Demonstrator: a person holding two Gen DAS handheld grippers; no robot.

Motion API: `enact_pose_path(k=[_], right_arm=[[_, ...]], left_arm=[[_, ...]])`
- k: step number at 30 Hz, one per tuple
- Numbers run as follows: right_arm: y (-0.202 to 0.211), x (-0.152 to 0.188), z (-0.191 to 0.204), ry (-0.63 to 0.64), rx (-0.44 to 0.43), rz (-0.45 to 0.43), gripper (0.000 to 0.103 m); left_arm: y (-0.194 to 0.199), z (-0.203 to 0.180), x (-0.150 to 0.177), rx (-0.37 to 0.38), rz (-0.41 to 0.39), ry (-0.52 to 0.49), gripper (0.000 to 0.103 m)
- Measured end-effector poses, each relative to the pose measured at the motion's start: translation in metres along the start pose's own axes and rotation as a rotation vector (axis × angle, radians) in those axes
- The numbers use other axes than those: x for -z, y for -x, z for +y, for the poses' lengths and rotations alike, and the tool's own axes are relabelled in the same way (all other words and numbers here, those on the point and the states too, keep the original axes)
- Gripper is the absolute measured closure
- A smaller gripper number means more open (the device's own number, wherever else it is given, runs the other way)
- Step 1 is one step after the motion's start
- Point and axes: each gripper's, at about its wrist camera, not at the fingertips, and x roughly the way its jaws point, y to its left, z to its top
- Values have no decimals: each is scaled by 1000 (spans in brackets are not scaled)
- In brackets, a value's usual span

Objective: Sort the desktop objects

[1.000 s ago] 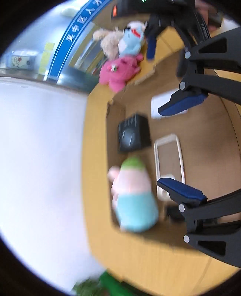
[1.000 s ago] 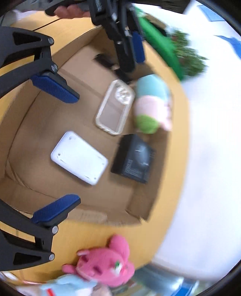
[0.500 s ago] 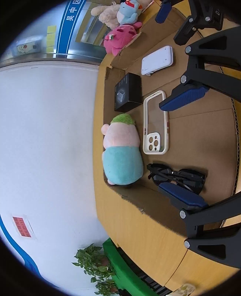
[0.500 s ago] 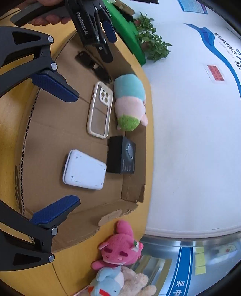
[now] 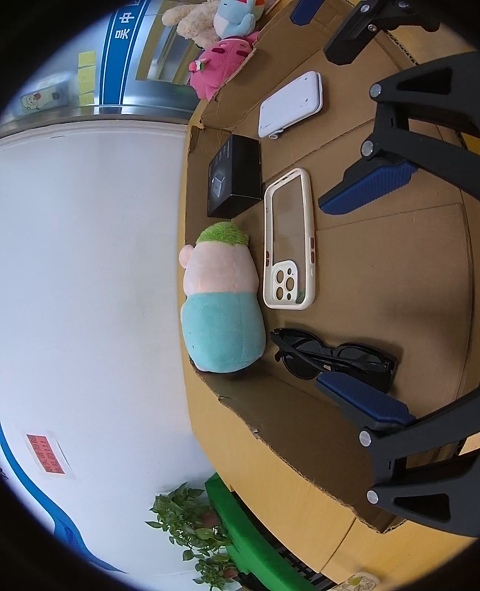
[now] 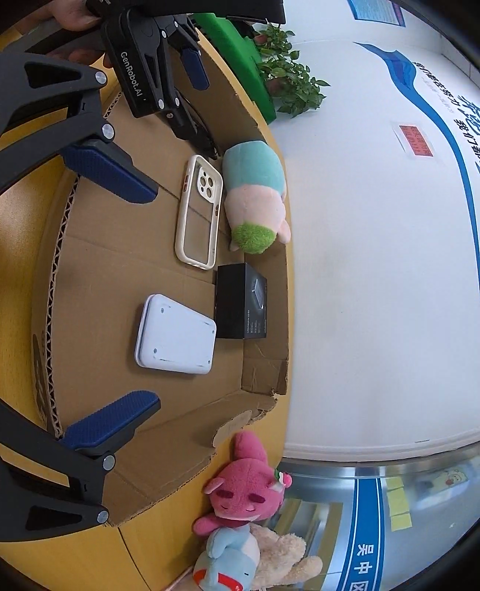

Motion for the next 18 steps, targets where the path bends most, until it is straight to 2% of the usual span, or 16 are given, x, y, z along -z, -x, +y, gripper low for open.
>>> enact_pose_path(k=[11, 14, 18], right_arm=[[0, 0, 0, 2, 3, 2, 0], [0, -1, 0, 2, 7, -1, 0], [13, 1, 0, -22, -19, -46, 0]], left_arm=[[0, 0, 1, 4, 3, -5, 14], [10, 1, 1, -21, -2, 2, 14], [23, 4, 7, -19, -42, 11, 14]])
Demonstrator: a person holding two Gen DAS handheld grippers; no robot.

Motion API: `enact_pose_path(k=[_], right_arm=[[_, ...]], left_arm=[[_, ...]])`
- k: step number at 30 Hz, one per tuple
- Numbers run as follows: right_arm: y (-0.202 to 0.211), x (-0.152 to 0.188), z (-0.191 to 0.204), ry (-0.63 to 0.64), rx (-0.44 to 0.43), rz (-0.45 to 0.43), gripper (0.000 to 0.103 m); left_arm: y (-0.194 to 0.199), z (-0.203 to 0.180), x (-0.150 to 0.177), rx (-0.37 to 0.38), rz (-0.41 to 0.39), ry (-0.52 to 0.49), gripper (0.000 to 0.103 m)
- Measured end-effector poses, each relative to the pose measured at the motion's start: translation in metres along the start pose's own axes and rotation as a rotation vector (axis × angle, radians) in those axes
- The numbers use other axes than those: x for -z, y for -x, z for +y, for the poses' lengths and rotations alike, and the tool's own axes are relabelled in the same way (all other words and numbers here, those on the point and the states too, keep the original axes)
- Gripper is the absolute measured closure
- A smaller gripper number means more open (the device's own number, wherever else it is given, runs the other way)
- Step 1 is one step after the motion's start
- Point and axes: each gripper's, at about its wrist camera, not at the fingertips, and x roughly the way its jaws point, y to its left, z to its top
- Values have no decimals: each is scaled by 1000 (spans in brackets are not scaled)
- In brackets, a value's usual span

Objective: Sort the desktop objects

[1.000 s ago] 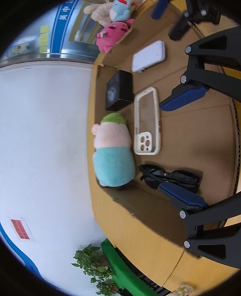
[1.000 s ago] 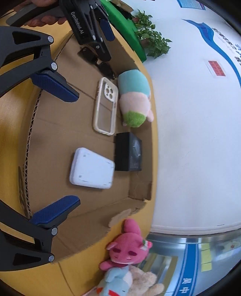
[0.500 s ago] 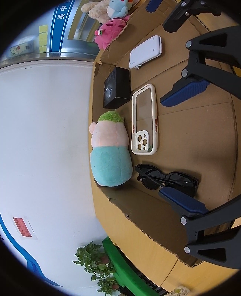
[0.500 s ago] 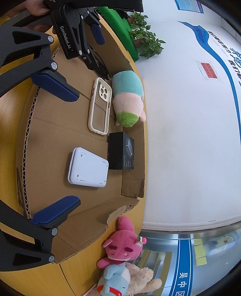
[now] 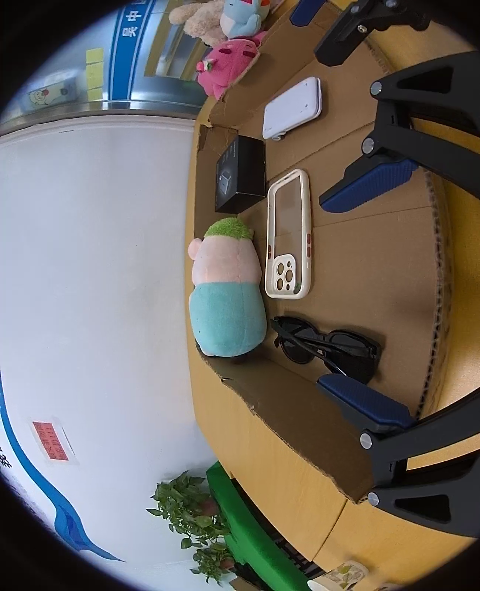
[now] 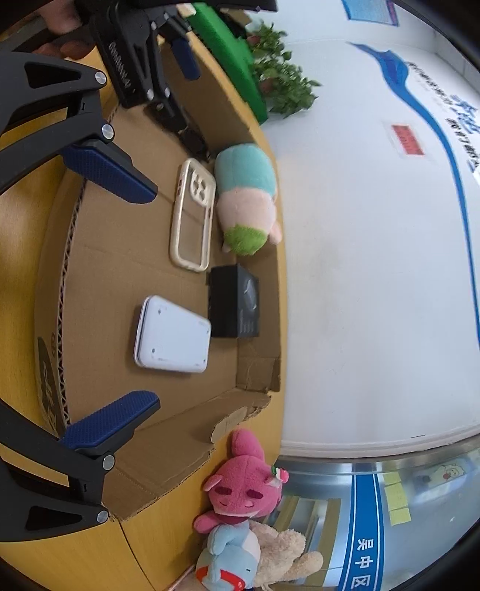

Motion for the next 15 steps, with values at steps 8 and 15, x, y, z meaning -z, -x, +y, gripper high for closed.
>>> enact_pose_path(k=[8, 15], right_arm=[[-4, 1, 9, 29, 3, 17, 0], [-5, 1, 11, 30, 12, 11, 0]], left_arm=[[-3, 0, -2, -3, -14, 2, 13], [-2, 1, -1, -1, -17, 3, 13]])
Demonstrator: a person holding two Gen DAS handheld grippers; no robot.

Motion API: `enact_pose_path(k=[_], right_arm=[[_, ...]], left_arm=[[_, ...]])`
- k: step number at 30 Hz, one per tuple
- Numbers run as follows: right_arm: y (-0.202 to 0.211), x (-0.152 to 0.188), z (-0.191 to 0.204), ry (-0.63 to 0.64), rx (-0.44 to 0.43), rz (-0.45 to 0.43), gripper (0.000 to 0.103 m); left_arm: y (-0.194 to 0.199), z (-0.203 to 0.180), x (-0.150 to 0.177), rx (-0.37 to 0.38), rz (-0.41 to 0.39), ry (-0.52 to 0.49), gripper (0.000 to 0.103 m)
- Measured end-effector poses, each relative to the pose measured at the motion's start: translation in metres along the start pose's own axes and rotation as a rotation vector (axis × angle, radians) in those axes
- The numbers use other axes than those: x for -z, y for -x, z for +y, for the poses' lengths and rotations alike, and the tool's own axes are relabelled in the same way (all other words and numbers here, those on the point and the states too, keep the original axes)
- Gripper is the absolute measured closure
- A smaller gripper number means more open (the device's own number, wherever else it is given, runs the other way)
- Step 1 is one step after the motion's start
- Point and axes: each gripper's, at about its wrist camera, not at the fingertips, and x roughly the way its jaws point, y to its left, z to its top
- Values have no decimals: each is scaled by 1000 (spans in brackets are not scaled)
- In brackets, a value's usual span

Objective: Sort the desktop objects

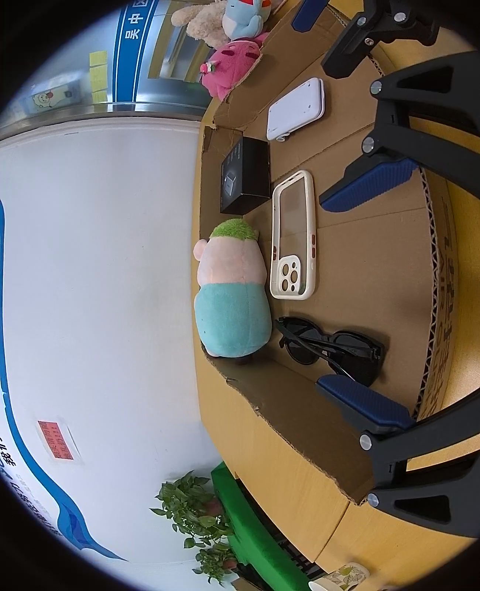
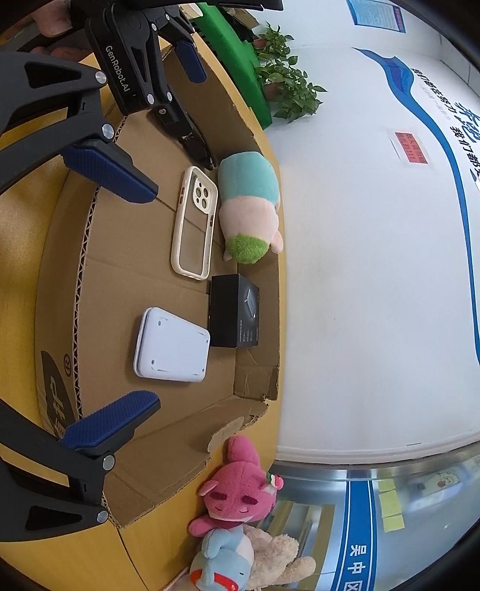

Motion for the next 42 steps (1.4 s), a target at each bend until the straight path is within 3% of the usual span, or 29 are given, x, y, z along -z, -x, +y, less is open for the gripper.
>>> enact_pose_path(k=[42], right_arm=[[4, 0, 1, -7, 16, 4, 0]], left_arm=[[-2, 2, -1, 22, 1, -11, 12]])
